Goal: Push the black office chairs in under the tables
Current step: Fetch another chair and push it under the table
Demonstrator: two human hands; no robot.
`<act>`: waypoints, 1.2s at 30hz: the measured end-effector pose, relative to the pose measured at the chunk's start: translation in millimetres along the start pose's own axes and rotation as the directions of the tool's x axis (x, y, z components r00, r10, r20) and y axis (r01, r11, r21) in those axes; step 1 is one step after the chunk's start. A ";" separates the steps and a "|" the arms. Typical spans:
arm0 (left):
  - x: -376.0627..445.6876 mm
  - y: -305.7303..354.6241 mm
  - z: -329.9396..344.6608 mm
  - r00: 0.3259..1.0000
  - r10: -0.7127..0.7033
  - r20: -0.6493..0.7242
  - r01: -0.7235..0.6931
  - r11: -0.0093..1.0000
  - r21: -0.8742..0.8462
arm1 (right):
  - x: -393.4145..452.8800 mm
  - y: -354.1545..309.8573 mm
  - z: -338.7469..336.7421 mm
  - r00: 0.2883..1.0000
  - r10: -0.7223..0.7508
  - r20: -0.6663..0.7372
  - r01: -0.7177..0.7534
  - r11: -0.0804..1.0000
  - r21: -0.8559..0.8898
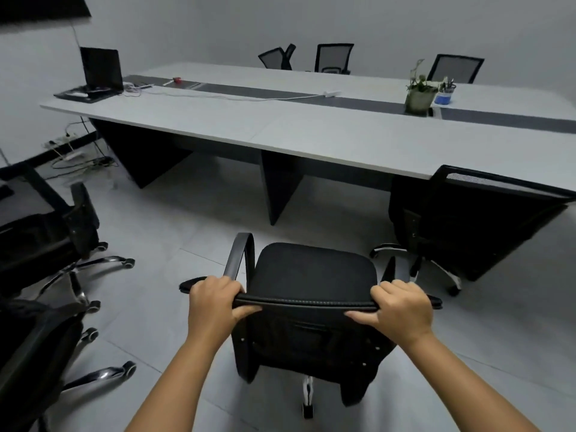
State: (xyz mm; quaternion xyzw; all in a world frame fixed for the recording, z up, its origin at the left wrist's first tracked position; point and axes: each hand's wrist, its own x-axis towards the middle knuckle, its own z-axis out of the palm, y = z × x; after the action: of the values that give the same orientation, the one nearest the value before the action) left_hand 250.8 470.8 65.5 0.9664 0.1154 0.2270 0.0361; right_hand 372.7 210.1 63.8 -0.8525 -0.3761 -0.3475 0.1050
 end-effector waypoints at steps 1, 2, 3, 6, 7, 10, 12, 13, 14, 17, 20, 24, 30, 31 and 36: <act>11.7 -0.9 6.9 1.000 0.011 -0.015 -0.011 1.000 -0.009 | 7.7 6.8 7.1 1.000 -0.004 0.004 0.004 1.000 -0.006; 24.7 -1.0 15.0 0.999 0.021 -0.027 -0.022 0.999 -0.026 | 16.2 16.2 16.3 1.000 -0.006 0.010 0.006 1.000 -0.006; 37.3 -0.8 22.8 0.999 0.029 -0.046 -0.031 0.999 -0.044 | 24.9 25.5 25.1 1.000 -0.007 0.013 0.007 1.000 -0.008; 76.1 0.7 46.1 0.995 0.040 -0.092 -0.046 0.997 -0.058 | 51.4 53.4 50.7 1.000 -0.004 0.016 0.005 0.999 -0.034; 89.5 0.3 53.4 0.992 0.046 -0.113 -0.053 0.997 -0.057 | 59.7 62.1 60.4 1.000 -0.005 0.010 0.005 0.999 -0.038; 129.8 -4.0 73.0 0.994 0.038 -0.106 -0.046 0.996 -0.077 | 86.5 81.7 89.3 1.000 0.005 0.011 -0.004 0.999 -0.046; 157.6 -9.0 83.9 0.994 0.049 -0.094 -0.055 0.996 -0.068 | 105.5 92.6 107.2 1.000 0.018 0.003 -0.018 0.999 -0.046; 172.4 -11.5 88.9 0.994 0.059 -0.088 -0.064 0.996 -0.058 | 115.8 97.5 115.7 1.000 0.029 0.009 -0.029 0.998 -0.049; 187.8 -14.8 94.6 0.994 0.071 -0.079 -0.075 0.996 -0.050 | 126.4 102.0 124.2 0.999 0.043 0.019 -0.042 0.998 -0.054; 233.3 -30.0 115.5 0.991 0.100 -0.087 -0.104 0.994 -0.038 | 154.0 114.2 155.0 0.998 0.069 0.001 -0.069 0.996 -0.064; 274.7 -49.1 136.4 0.984 0.125 -0.126 -0.133 0.989 -0.062 | 182.3 124.2 183.8 0.996 0.088 -0.007 -0.088 0.992 -0.086; 354.7 -86.8 164.9 0.968 0.215 -0.131 -0.225 0.973 -0.060 | 231.9 128.9 229.8 0.993 0.119 0.005 -0.116 0.979 -0.169; 416.1 -112.3 190.3 0.946 0.305 -0.110 -0.311 0.949 -0.046 | 255.4 120.0 268.7 0.955 0.291 -0.058 -0.297 0.930 -0.217; 427.9 -120.0 196.1 0.944 0.302 -0.132 -0.312 0.948 -0.061 | 263.3 118.9 279.0 0.955 0.289 -0.072 -0.298 0.925 -0.235; 483.0 -142.0 221.4 0.925 0.337 -0.174 -0.361 0.924 -0.129 | 301.3 127.1 312.5 0.947 0.306 -0.093 -0.320 0.909 -0.267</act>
State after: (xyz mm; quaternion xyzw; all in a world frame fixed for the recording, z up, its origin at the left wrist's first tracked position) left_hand 740.8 720.5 58.0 0.9459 -0.0751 0.3094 0.0631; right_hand 767.3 430.7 46.4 -0.8991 -0.1792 -0.3965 0.0473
